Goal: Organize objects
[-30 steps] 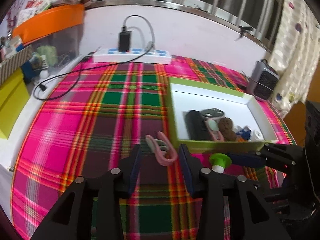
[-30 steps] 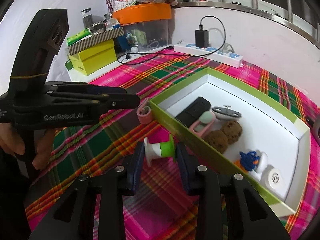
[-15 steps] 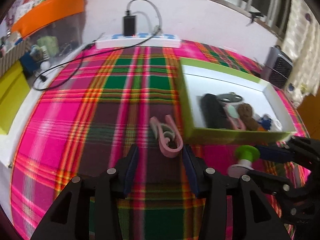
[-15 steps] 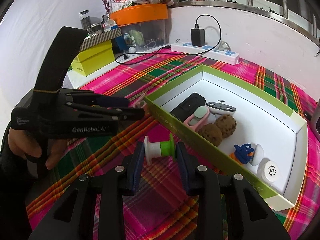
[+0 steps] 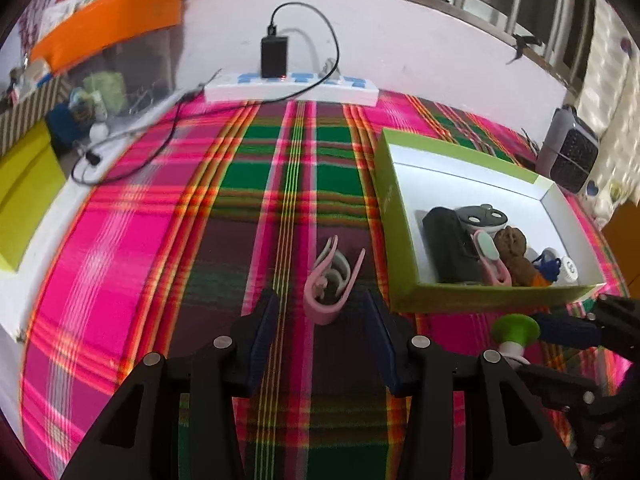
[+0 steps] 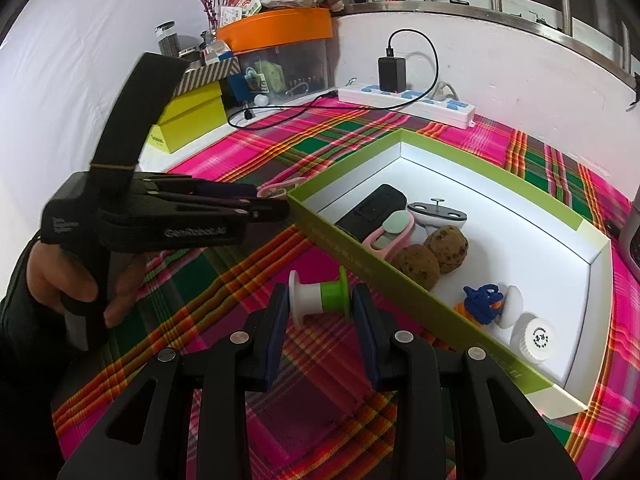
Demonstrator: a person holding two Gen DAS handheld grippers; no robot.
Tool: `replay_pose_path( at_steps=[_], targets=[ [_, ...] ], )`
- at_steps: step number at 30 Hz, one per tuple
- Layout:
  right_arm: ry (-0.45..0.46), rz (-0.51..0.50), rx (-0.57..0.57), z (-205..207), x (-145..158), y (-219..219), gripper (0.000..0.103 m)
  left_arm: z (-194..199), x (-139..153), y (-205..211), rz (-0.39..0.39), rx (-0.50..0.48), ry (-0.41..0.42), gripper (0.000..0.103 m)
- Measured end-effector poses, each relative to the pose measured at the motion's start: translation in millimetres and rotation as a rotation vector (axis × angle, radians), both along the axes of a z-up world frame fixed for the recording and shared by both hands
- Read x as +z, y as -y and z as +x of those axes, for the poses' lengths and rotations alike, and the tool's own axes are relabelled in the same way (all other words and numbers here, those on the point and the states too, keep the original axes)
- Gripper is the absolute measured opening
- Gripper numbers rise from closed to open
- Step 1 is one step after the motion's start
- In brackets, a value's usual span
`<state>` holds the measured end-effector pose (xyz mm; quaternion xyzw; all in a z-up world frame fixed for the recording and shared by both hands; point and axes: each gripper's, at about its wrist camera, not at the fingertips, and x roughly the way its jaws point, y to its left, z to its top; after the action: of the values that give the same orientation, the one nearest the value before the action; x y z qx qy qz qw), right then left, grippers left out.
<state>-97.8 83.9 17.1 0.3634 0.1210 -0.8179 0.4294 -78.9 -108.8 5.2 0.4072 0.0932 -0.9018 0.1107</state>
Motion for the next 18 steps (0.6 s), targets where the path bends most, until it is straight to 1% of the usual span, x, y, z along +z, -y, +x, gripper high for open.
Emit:
replay_pose_path(
  at_steps=[3,5,6,7,9,15,18],
  targets=[
    [-0.005,0.004,0.0,0.9,0.5,-0.4,0.034,-4.8,0.2,0.1,0.014,-0.026,-0.004,0.043],
    [-0.007,0.005,-0.002,1.4,0.5,-1.3,0.034,-6.1,0.3,-0.1,0.028,-0.04,-0.009,0.04],
    [-0.008,0.004,-0.002,1.9,0.6,-1.8,0.034,-6.5,0.4,-0.1,0.027,-0.04,-0.009,0.036],
    [-0.01,0.004,-0.005,2.3,1.0,-2.1,0.034,-6.6,0.6,0.1,0.026,-0.039,-0.009,0.034],
    [-0.013,0.003,-0.006,2.8,1.4,-2.4,0.034,-7.5,0.0,0.0,0.032,-0.044,-0.009,0.021],
    [-0.016,0.0,-0.01,3.2,1.9,-3.8,0.034,-6.8,1.7,-1.3,0.019,-0.047,-0.014,0.019],
    [-0.022,-0.007,-0.014,3.4,3.3,-5.2,0.034,-2.1,4.6,-3.1,-0.008,-0.04,-0.027,0.019]
  ],
)
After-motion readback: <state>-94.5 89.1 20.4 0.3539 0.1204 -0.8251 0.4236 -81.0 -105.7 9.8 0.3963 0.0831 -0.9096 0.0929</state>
